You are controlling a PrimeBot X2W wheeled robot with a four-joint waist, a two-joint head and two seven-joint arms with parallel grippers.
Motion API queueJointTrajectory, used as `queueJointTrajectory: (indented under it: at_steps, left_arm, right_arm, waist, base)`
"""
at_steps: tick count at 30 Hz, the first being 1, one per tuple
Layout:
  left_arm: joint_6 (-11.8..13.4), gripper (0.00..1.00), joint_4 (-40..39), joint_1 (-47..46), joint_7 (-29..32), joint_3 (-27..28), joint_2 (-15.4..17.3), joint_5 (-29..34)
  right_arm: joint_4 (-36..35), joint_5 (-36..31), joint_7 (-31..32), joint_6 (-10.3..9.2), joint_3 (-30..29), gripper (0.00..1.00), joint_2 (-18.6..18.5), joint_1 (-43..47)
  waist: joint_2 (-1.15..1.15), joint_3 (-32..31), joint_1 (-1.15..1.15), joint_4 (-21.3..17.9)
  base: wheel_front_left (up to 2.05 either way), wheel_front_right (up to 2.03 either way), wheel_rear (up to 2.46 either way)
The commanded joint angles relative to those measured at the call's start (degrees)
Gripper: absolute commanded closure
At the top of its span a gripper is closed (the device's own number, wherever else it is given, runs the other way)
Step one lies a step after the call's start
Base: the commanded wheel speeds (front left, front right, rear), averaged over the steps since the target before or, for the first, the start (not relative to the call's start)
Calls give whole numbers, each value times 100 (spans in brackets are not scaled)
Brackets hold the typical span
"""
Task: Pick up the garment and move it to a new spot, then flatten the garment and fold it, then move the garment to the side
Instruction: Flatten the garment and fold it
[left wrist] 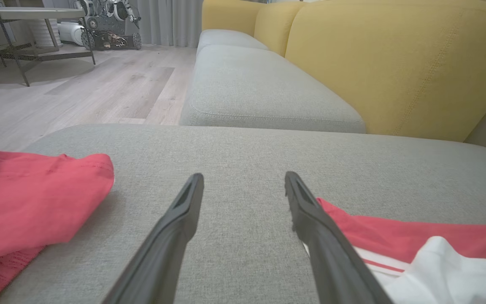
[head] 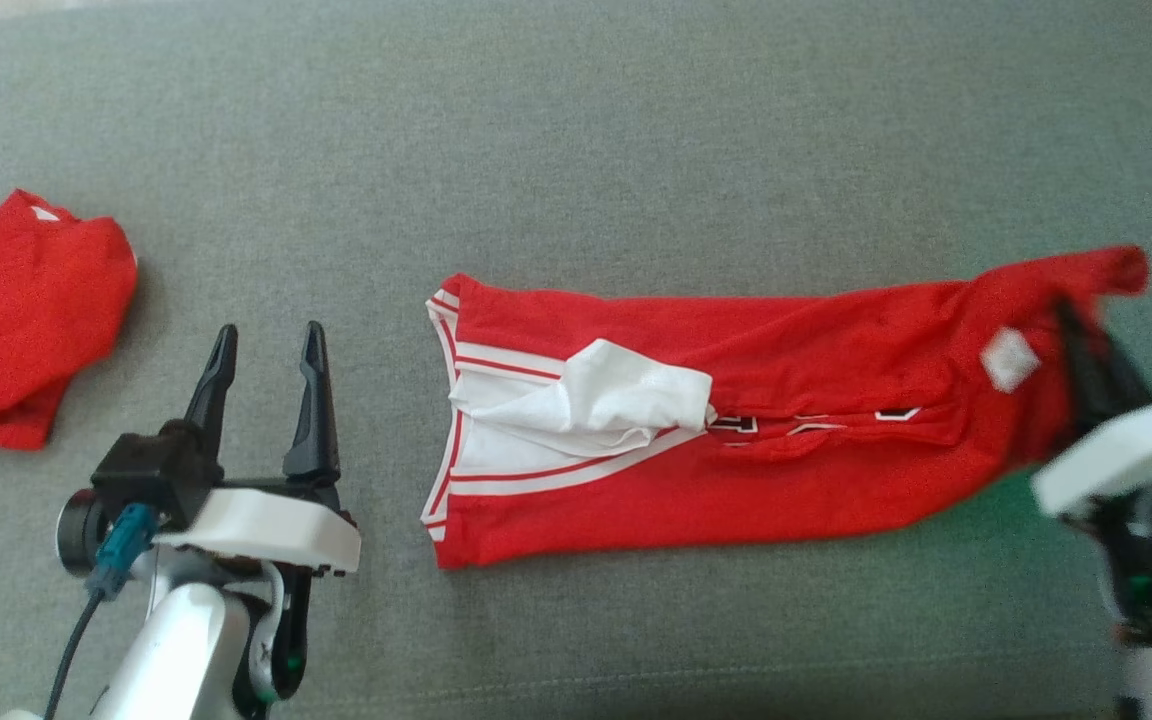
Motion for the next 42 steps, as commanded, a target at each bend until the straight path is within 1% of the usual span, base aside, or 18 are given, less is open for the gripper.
queueJointTrajectory:
  at_steps: [1,4,6,10,15,21,22,25,28,29,30,35,37,40,42]
  left_arm:
    - [-34,0,-153,-95,-68,232,79,55]
    - [-60,0,-130,-101,-68,200,73,46]
    - [-72,0,-126,-112,-67,169,61,44]
    - [-85,0,-116,-112,-67,133,45,32]
    - [-120,0,-91,-147,-68,86,-31,-8]
    - [-205,0,-30,-259,-68,44,-93,6]
    - [-205,0,-30,-259,-68,44,-93,6]
    - [-226,0,-13,-319,-68,32,-145,33]
    - [-241,0,-10,-347,-68,63,-174,61]
    - [-245,0,-8,-350,-68,79,-180,70]
    - [-244,0,-9,-349,-68,100,-184,80]
    - [-222,0,-10,-288,-68,209,-200,131]
    - [-216,0,-10,-282,-68,234,-202,162]
    - [-215,0,-18,-278,-69,279,-192,195]
    - [-215,0,-33,-272,-69,309,-182,212]
  right_arm:
    - [-504,205,179,-5,342,100,67,-165]
    - [-936,602,483,-5,910,100,204,-276]
    - [-1068,889,632,-5,1325,100,287,-327]
    - [-928,1230,616,-5,2062,100,425,-532]
    - [-213,1672,294,-5,2869,100,504,-857]
    - [780,2363,-428,-5,3971,100,512,-1374]
    - [780,2363,-428,-5,3971,100,512,-1374]
    - [1292,2607,-741,-5,4363,100,512,-1627]
    - [1740,2671,-1026,-5,4627,100,513,-1877]
    - [1843,2725,-1110,-5,4700,45,513,-1947]
    - [1925,2765,-1191,-5,4768,0,513,-2021]
    - [2112,2583,-1790,-5,4934,0,505,-2341]
    - [2107,2535,-2008,-5,4911,0,428,-2381]
    - [2045,2416,-2329,-5,4767,0,166,-2388]
    - [1997,2329,-2507,-5,4573,0,-35,-2349]
  waist:
    - [0,-54,0,5]
    - [0,-107,0,62]
    - [0,-133,0,132]
    - [0,-134,0,296]
    - [0,-79,0,557]
    - [0,48,0,814]
    - [0,48,0,814]
    - [0,103,0,909]
    - [0,155,0,944]
    - [0,172,0,942]
    - [0,189,0,930]
    - [0,178,0,795]
    - [0,154,0,727]
    - [0,110,0,615]
    - [0,82,0,537]
  base:
    - [0,0,0]
    - [0,0,0]
    - [0,0,0]
    - [0,0,0]
    - [0,0,0]
    - [0,0,0]
    - [0,0,0]
    - [0,0,0]
    - [0,0,0]
    - [0,0,0]
    - [0,0,0]
    - [0,0,0]
    - [0,0,0]
    - [0,0,0]
    - [0,0,0]
